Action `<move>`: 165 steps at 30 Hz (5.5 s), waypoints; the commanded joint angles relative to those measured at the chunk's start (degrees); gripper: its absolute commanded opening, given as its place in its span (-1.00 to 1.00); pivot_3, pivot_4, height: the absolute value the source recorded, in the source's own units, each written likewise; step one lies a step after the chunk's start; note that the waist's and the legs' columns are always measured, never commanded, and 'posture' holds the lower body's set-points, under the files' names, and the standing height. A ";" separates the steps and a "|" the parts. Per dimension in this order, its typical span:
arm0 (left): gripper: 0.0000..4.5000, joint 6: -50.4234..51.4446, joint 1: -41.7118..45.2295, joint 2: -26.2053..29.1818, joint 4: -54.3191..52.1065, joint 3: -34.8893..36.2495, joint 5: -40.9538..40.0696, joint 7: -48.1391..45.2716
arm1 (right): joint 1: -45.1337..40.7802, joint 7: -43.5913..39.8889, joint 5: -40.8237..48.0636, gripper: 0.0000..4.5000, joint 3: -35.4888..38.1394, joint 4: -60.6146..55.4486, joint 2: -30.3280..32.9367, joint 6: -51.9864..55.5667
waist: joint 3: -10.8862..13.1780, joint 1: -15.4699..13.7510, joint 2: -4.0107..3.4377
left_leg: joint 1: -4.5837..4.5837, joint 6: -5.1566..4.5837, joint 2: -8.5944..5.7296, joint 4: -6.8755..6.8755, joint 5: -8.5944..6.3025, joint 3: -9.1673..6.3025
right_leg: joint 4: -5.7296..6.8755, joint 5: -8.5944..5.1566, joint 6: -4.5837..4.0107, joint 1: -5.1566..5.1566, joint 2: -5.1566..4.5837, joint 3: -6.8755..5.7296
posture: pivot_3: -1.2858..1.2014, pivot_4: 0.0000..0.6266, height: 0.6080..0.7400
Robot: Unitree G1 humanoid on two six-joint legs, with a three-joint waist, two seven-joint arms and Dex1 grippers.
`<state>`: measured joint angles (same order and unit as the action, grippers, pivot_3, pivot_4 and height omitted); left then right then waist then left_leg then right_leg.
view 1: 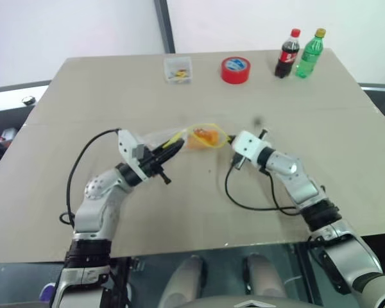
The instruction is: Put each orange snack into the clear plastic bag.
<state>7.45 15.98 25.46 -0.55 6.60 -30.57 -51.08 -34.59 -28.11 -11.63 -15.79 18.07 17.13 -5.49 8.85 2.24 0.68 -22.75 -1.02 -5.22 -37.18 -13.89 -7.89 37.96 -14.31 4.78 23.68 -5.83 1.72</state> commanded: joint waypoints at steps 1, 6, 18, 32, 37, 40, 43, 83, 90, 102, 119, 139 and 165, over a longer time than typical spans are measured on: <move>-1.00 0.86 3.70 -0.23 0.17 0.54 -0.69 0.26 | -0.70 0.74 1.44 -0.99 3.57 -7.19 1.14 1.71 | 0.00 0.00 0.00 | -0.01 0.00 0.00 0.00 0.00 0.00 | 0.00 0.00 0.00 0.02 0.00 0.00 | 0.03 -0.52 0.94; -1.00 3.44 13.28 -1.60 4.53 -0.99 -0.13 0.25 | -4.17 2.04 0.06 -0.99 7.17 -9.13 4.38 6.14 | 0.01 -0.15 0.01 | -0.04 0.00 -0.02 -0.05 0.00 -0.03 | 0.02 0.00 0.00 0.00 0.00 -0.05 | 0.03 -0.52 0.94; -1.00 -12.91 30.92 -3.55 25.02 -3.96 9.58 -5.48 | -9.11 2.72 -2.14 -0.99 12.86 -12.00 16.55 9.39 | 0.05 0.39 0.04 | -0.23 0.00 -0.07 0.14 0.01 0.07 | -0.17 -0.01 0.02 0.24 -0.07 0.03 | 0.03 -0.52 0.94; -1.00 -27.01 9.67 -1.14 13.66 -9.59 17.50 -7.86 | 23.75 2.39 -6.49 -0.99 8.62 -31.49 16.12 12.71 | 0.07 -0.22 0.02 | -0.07 -0.04 -0.08 -0.06 -0.01 0.08 | 0.08 0.01 0.04 0.08 -0.06 0.08 | 0.03 -0.52 0.94; -1.00 -27.73 8.40 -0.58 11.87 -9.94 18.25 -6.58 | 27.71 -0.42 -5.67 -0.38 9.26 -36.59 17.88 14.11 | 0.06 -0.49 0.02 | 0.06 -0.23 -0.07 -0.14 -0.13 0.01 | 0.06 0.02 0.06 -0.11 -0.04 0.00 | 0.03 -0.52 0.94; -1.00 -29.40 8.02 0.01 11.31 -10.45 20.41 -4.87 | 29.91 -4.89 -3.01 -0.23 10.50 -44.87 19.75 16.56 | 0.07 -0.59 0.00 | 0.03 -0.05 -0.08 -0.12 -0.02 0.01 | 0.05 0.02 0.06 -0.09 -0.05 0.00 | 0.03 -0.52 0.94; -1.00 -30.25 7.82 0.05 10.76 -10.88 22.00 -3.18 | 29.53 -9.86 -1.48 -0.23 10.15 -51.80 22.65 18.47 | 0.07 -0.56 0.00 | 0.02 -0.06 -0.06 -0.12 -0.02 0.01 | 0.01 0.01 0.07 -0.10 -0.04 -0.01 | 0.03 -0.52 0.94; -1.00 -32.63 9.21 1.70 8.51 -13.71 25.97 0.90 | 1.05 -17.91 -10.11 -0.78 -7.06 -40.41 12.46 15.44 | 0.08 -1.37 0.03 | -0.10 -0.01 -0.09 -0.14 0.00 -0.13 | -0.05 0.01 0.07 -0.07 -0.07 -0.19 | 0.03 -0.52 0.94; -1.00 -32.49 9.18 1.65 8.62 -13.74 26.04 0.98 | 0.98 -18.05 -9.68 -0.78 -6.97 -40.28 11.88 15.35 | 0.07 -1.37 0.03 | -0.10 -0.01 -0.09 -0.13 0.00 -0.13 | -0.05 0.01 0.07 -0.07 -0.06 -0.20 | 0.03 -0.52 0.94; -1.00 -32.40 9.16 1.41 8.86 -13.67 25.90 1.40 | 1.25 -18.14 -9.93 -0.90 -6.37 -40.39 11.94 15.66 | 0.08 -1.37 0.03 | -0.10 -0.01 -0.09 -0.14 0.00 -0.13 | -0.05 0.01 0.06 -0.07 -0.06 -0.19 | 0.03 -0.52 0.94; -1.00 -32.66 9.43 -0.16 9.76 -10.84 20.50 2.35 | 15.23 -13.77 -12.60 -0.90 6.69 -44.13 22.04 23.05 | 0.07 -1.43 0.02 | -0.09 -0.01 -0.09 -0.14 0.00 -0.12 | -0.05 0.01 0.06 -0.08 -0.06 -0.19 | 0.03 -0.52 0.94; -1.00 -18.80 26.53 -2.38 25.97 -6.03 18.60 10.20 | -1.72 -0.51 -11.21 -0.90 11.27 -24.10 21.05 16.27 | 0.13 -1.42 0.12 | -0.08 -0.01 -0.11 -0.22 0.01 -0.16 | 0.02 0.03 0.08 -0.13 -0.06 -0.26 | 0.03 -0.52 0.94; 0.90 0.55 -3.33 14.17 0.13 -6.35 1.77 -13.61 | 43.92 -16.01 19.66 0.91 23.21 -57.40 20.90 26.53 | 0.26 -1.30 -0.07 | 0.37 -0.27 0.18 -0.28 -0.13 -0.23 | 0.02 0.04 0.06 -0.52 0.13 -0.28 | 0.03 -0.52 0.94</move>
<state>3.51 13.17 37.56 2.61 -3.57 -24.65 -63.54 8.43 -42.78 4.13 2.52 -36.26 37.25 20.07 9.11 0.94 0.61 -22.42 -1.28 -5.02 -37.42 -14.03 -8.15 37.97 -14.28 4.82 23.19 -5.68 1.43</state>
